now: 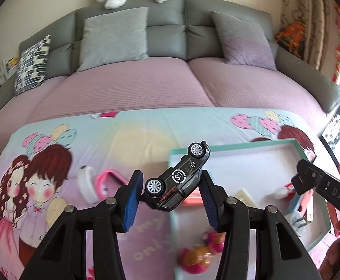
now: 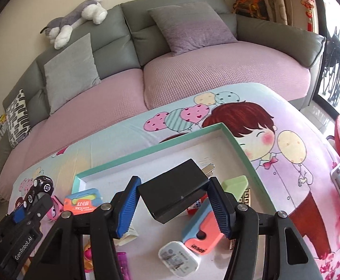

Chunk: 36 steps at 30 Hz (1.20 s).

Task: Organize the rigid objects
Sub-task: 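Carry the car and charger over the tray and release both into it, then move both tools back toward the white and pink watches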

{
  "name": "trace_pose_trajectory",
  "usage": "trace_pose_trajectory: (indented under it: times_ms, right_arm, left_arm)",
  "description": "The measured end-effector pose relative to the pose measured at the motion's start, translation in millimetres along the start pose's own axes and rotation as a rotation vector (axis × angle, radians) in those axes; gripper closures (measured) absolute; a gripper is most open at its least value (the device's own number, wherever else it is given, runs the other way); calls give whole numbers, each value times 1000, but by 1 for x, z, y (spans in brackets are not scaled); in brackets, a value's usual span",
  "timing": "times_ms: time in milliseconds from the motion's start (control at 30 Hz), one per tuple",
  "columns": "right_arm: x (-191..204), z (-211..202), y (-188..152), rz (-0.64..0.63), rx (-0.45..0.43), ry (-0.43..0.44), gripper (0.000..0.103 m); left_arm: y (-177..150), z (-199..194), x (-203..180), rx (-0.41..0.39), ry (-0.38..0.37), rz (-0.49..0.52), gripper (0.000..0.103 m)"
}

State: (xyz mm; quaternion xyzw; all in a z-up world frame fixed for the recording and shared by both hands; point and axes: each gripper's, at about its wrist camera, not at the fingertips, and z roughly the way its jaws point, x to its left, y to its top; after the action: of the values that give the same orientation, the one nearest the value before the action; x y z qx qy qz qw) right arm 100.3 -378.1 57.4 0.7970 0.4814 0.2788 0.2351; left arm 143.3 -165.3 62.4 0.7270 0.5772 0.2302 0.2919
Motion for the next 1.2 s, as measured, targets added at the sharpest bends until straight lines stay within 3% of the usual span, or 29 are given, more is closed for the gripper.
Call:
trace_pose_trajectory:
  times_ms: [367,900,1033,1200]
  right_arm:
    - [-9,4,0,-6,15,-18,41]
    - [1,19,-5,-43,62,-17,41]
    - [3,18,-5,-56,59,-27,41]
    - [3,17,-4,-55,56,-36,36]
  left_arm:
    - [-4,15,-49,34,-53,91,52]
    - [-8,32,-51,83,-53,93,52]
    - [-8,30,-49,83,-50,91,43]
    - [-6,26,-45,78,-41,80,42]
